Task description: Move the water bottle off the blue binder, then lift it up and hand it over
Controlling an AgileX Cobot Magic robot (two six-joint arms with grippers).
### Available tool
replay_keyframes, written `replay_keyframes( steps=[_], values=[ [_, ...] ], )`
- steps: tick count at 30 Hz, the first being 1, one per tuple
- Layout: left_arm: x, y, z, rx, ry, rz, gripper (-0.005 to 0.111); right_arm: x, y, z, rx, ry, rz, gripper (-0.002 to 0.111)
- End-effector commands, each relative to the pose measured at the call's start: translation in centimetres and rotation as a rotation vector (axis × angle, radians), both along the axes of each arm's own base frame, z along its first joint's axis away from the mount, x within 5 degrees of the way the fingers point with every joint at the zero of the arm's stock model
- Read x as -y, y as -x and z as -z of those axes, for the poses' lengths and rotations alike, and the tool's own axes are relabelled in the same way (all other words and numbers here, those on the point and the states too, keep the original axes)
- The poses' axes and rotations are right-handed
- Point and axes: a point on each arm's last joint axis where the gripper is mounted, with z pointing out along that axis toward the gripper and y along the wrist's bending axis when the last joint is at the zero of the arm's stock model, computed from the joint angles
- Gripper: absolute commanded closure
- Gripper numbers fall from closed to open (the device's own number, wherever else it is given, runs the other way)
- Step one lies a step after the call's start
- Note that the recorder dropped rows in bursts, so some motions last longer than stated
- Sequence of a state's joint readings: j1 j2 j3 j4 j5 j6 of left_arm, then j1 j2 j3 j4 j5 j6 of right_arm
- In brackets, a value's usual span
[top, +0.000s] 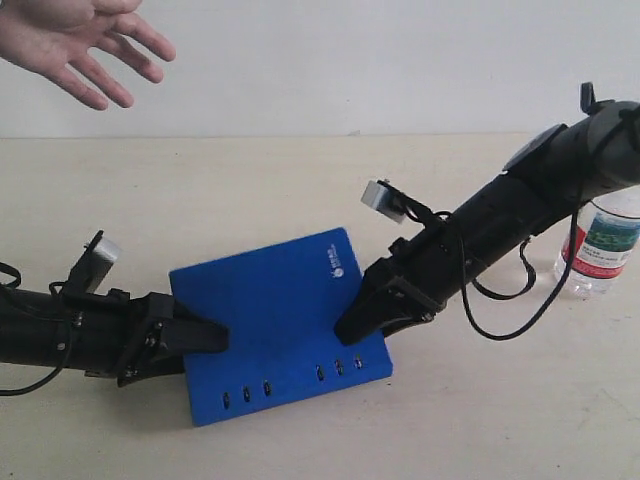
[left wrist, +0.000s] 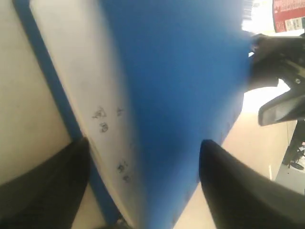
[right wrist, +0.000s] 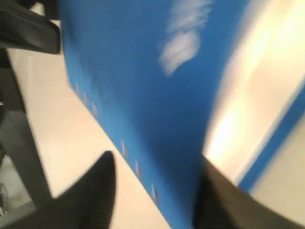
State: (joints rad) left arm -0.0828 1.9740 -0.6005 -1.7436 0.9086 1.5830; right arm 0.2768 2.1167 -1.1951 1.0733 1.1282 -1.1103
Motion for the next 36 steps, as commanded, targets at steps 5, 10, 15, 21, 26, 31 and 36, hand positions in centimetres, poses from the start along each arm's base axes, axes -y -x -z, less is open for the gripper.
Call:
replay_keyframes(
  steps=[5, 10, 15, 21, 26, 31, 36],
  values=[
    [1.1, 0.4, -0.9, 0.017, 0.121, 0.06, 0.053, -1.8, 0.7, -3.9, 0.037, -0.18, -0.02, 0.108],
    [1.3, 0.4, -1.2, 0.039, 0.158, 0.082, 0.099, -1.9, 0.8, -4.3, 0.05, -0.18, -0.029, 0.108],
    [1.7, 0.7, -2.2, 0.091, 0.262, 0.133, 0.102, -1.8, 0.9, -4.2, 0.054, -0.174, -0.037, 0.108],
    [1.8, 0.7, -2.5, 0.132, 0.276, 0.154, 0.102, -1.8, 0.9, -4.2, 0.057, -0.171, -0.044, 0.077],
    [1.8, 0.7, -2.5, 0.162, 0.269, 0.167, 0.102, -1.8, 0.9, -4.2, 0.056, -0.17, -0.043, 0.044],
    [1.8, 0.7, -2.5, 0.173, 0.266, 0.172, 0.102, -1.0, 0.5, -4.1, 0.059, -0.162, -0.026, 0.045],
    [1.8, 0.7, -2.8, 0.185, 0.267, 0.174, 0.102, 2.1, -1.1, -4.1, 0.065, -0.151, 0.073, 0.045]
  ],
)
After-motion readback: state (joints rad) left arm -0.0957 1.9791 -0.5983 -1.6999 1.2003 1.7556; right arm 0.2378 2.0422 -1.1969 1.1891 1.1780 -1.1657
